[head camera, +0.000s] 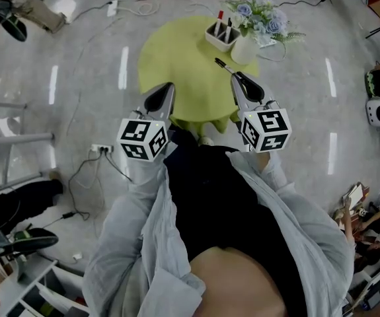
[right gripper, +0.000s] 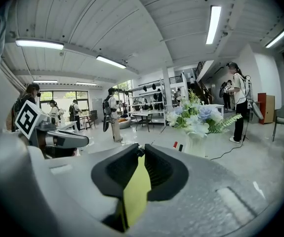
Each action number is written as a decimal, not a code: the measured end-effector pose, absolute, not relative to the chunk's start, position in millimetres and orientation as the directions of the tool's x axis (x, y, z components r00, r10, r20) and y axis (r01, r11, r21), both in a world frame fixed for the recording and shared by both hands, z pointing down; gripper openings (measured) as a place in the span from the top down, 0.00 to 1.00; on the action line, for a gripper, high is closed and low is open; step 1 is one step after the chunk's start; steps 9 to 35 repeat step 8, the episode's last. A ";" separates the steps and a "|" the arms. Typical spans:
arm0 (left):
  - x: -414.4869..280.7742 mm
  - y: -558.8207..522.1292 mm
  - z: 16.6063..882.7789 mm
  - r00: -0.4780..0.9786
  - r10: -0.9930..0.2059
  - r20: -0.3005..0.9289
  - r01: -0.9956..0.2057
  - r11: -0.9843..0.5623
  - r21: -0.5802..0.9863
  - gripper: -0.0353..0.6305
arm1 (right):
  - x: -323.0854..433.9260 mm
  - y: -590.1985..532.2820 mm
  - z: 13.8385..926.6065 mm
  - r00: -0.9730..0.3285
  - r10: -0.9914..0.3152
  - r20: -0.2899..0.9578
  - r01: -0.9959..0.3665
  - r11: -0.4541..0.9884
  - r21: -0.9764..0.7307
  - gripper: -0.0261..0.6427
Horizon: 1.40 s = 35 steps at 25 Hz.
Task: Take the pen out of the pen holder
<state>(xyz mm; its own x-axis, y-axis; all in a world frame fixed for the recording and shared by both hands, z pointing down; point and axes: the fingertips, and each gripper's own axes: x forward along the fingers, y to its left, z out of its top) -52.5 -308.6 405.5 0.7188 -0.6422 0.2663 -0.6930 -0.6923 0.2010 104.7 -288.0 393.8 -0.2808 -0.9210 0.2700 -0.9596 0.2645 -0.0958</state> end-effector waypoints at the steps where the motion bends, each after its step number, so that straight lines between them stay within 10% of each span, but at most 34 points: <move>1: -51.6 -307.4 405.8 0.719 -0.641 0.268 -0.692 -0.694 0.198 0.92 | 105.4 -286.8 394.2 -0.280 -0.921 0.270 -0.960 0.263 -0.095 0.89; 35: -45.3 -301.1 408.0 0.727 -0.625 0.284 -0.682 -0.704 0.199 0.92 | 108.7 -282.7 396.2 -0.277 -0.921 0.275 -0.961 0.260 -0.098 0.89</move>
